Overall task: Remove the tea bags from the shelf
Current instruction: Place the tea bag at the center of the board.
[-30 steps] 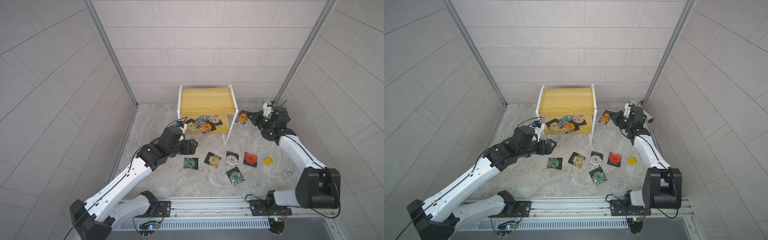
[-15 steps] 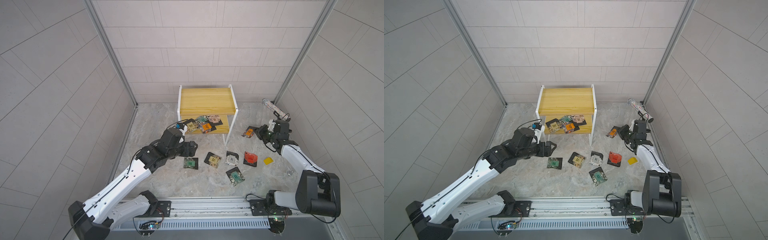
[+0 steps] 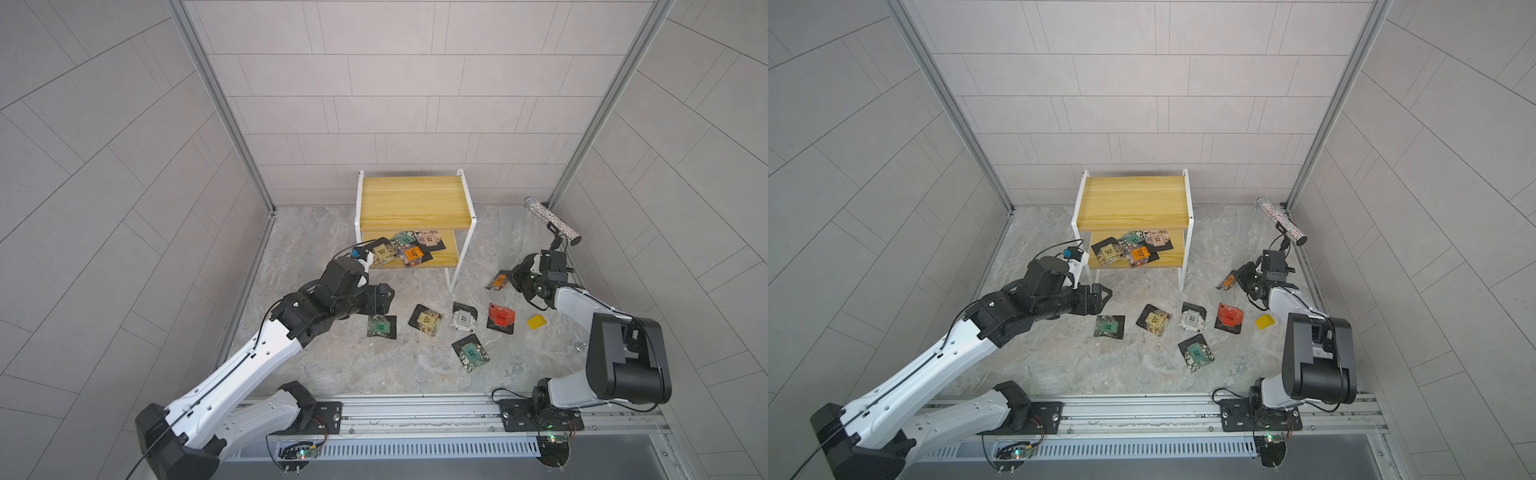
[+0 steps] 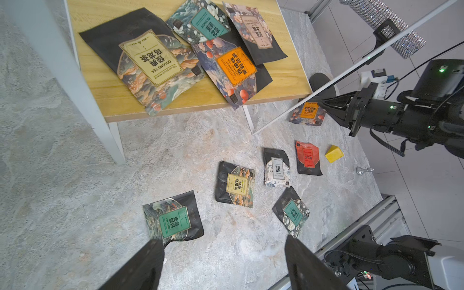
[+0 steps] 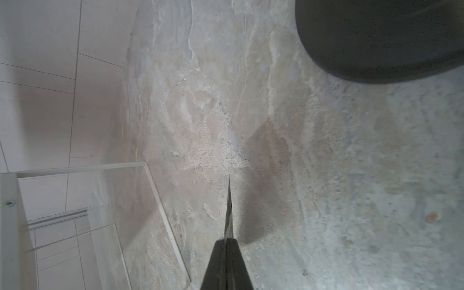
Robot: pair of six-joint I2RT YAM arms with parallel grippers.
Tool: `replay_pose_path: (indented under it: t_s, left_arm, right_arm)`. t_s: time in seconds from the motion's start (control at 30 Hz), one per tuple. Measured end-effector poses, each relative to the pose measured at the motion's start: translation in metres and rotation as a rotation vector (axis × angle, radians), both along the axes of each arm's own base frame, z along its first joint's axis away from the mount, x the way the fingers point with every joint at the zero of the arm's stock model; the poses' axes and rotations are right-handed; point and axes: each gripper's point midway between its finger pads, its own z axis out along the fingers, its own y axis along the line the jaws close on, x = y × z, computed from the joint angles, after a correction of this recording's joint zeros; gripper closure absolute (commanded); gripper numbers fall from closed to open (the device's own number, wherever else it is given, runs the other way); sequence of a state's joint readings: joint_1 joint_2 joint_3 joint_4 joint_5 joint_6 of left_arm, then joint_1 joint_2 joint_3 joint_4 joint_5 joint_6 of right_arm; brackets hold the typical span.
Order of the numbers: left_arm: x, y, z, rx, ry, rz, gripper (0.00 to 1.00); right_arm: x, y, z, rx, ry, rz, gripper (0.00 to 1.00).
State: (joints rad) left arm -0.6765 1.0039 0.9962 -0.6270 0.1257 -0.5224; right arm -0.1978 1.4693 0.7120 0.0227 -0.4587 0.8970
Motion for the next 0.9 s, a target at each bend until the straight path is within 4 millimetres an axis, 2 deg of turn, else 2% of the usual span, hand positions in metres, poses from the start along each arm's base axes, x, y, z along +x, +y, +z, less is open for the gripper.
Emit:
replay_pose_path:
  t_s: [0.37,0.73,0.9]
  left_arm:
    - [0.0,0.003,-0.002,0.012,0.001,0.01,0.16]
    - [0.001,0.003,-0.002,0.016,0.002,0.013,0.16]
    - [0.001,0.003,-0.003,0.018,0.003,0.013,0.16]
  right_arm:
    - [0.003,-0.005,-0.027,-0.019,0.048,0.003,0.96]
    - [0.001,-0.007,-0.039,-0.044,0.074,0.019,0.69]
    - [-0.004,-0.009,-0.041,-0.062,0.098,0.025,0.62]
